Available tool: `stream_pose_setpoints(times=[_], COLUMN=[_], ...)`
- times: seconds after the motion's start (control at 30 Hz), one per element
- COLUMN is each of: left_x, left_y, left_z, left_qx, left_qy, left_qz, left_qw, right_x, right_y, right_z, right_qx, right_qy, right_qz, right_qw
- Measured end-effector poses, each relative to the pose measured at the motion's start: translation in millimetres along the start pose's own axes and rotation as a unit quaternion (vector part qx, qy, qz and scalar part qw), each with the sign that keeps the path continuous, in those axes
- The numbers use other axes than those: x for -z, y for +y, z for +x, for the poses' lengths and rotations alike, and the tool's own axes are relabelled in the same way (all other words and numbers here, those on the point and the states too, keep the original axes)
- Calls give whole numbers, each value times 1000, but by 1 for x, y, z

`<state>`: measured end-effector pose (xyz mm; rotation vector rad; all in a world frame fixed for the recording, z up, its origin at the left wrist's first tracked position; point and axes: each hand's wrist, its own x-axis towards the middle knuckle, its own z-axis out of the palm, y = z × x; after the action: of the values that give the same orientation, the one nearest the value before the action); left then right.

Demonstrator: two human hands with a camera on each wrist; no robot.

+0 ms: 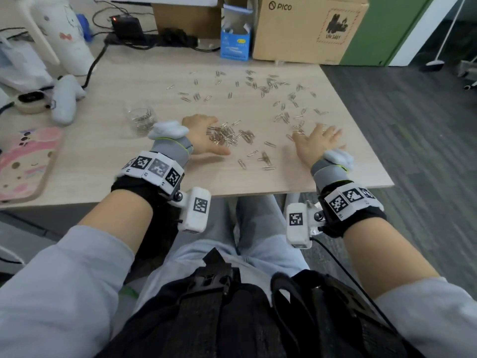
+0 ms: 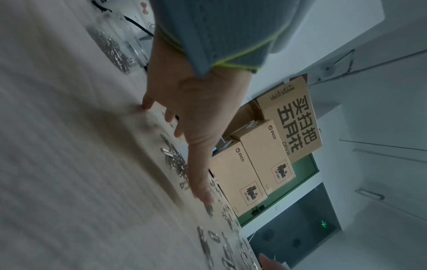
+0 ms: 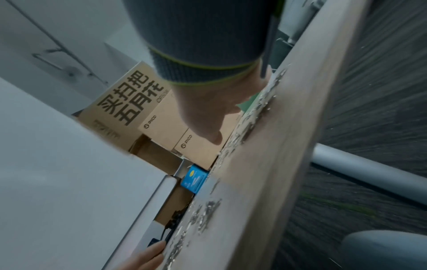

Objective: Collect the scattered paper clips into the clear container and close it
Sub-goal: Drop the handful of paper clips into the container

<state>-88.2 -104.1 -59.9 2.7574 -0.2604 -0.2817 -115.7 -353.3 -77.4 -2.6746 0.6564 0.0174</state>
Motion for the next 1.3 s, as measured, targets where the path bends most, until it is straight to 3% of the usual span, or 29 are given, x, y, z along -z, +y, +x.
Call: stream_pose_setpoints(times=[0.07, 0.17, 0.27, 0.33, 0.43, 0.53, 0.63, 0.73, 0.83, 1.0, 1.3], left_x=[-10, -23, -27, -28, -27, -22, -11, -5, -6, -12, -16], left_y=[6, 7, 15, 39, 49, 49, 42, 35, 39, 50, 67], left_z=[-1, -2, -1, 23, 17, 13, 20, 22, 18, 20, 31], left_qx=[9, 30, 2, -26, -53, -70, 1, 55, 59, 30, -14], left_qy=[-42, -70, -68, -88, -98, -68, -21, -38, -61, -44, -39], left_qz=[37, 50, 65, 55, 16, -25, 7, 2, -16, -44, -107], left_qw=[998, 996, 996, 994, 994, 995, 1000, 998, 996, 998, 993], right_x=[-7, -18, -15, -3, -5, -2, 9, 18, 17, 13, -10], right_y=[5, -4, -17, -11, -12, -11, -5, 0, 1, -8, -34], right_z=[0, -5, -13, 2, -4, -10, -3, 3, 5, 2, 8], right_qx=[-4, 59, 143, 165, 217, 191, 125, 84, 80, 104, 171], right_qy=[-26, -61, -120, -138, -154, -96, -20, -71, -105, -156, -138], right_qz=[15, -1, 15, 28, 92, 179, 118, 23, 27, 108, 208], right_qw=[1000, 996, 982, 976, 960, 960, 985, 994, 991, 976, 953])
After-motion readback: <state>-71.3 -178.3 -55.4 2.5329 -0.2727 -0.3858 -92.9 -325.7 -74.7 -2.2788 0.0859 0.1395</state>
